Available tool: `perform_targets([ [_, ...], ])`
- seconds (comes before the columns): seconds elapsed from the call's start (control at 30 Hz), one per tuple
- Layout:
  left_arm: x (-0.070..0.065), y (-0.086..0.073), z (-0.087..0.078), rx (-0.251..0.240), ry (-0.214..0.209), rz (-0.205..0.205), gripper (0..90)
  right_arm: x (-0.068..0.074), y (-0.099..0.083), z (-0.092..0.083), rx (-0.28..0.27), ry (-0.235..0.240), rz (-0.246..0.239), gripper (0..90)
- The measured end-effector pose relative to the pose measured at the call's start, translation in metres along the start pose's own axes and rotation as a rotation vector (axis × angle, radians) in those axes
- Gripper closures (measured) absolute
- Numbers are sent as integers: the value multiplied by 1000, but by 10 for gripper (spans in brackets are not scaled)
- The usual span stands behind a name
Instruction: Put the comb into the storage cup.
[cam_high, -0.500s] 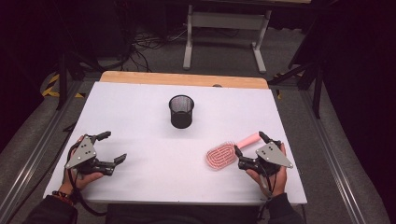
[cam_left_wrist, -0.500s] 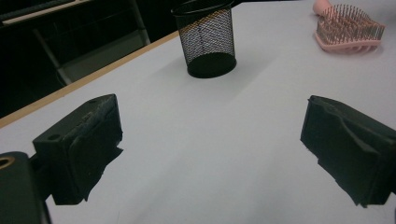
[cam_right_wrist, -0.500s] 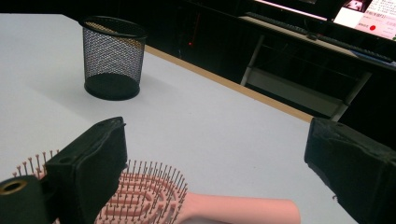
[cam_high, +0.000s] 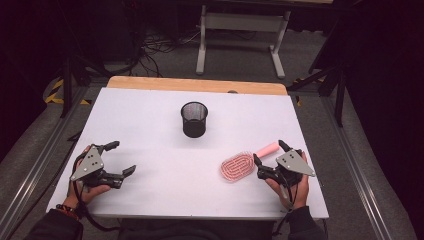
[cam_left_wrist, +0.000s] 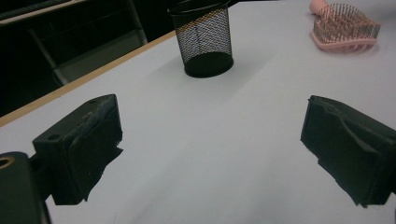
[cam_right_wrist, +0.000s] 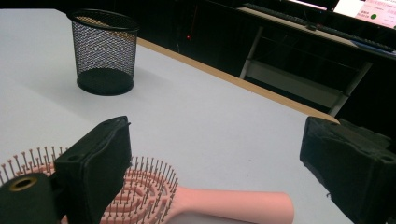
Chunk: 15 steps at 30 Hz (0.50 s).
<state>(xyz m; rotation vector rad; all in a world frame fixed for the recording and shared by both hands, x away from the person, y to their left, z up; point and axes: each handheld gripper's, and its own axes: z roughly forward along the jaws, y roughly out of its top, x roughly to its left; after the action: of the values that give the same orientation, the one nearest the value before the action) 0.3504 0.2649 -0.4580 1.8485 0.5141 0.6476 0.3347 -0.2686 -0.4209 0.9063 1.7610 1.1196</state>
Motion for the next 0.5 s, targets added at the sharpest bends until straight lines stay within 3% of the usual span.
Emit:
perform_targets([
  [0.17,0,0,-1,-7,0,-3,62,-3,3,1,2,-14,-14,115],
  [0.23,-1,0,0,-5,-6,2,62,-7,7,5,8,-20,-16,145],
  [0.27,-1,0,0,2,-12,6,62,-14,13,12,21,0,3,212],
  [0.37,-1,1,1,6,-15,15,62,-18,17,18,20,-1,13,237],
  [0.43,-2,1,2,5,-16,11,63,-23,20,28,47,-17,-1,290],
  [0.47,-2,1,2,7,-19,10,67,-27,21,36,86,9,4,350],
  [0.5,-1,0,3,7,-13,13,67,-27,21,36,86,9,4,350],
])
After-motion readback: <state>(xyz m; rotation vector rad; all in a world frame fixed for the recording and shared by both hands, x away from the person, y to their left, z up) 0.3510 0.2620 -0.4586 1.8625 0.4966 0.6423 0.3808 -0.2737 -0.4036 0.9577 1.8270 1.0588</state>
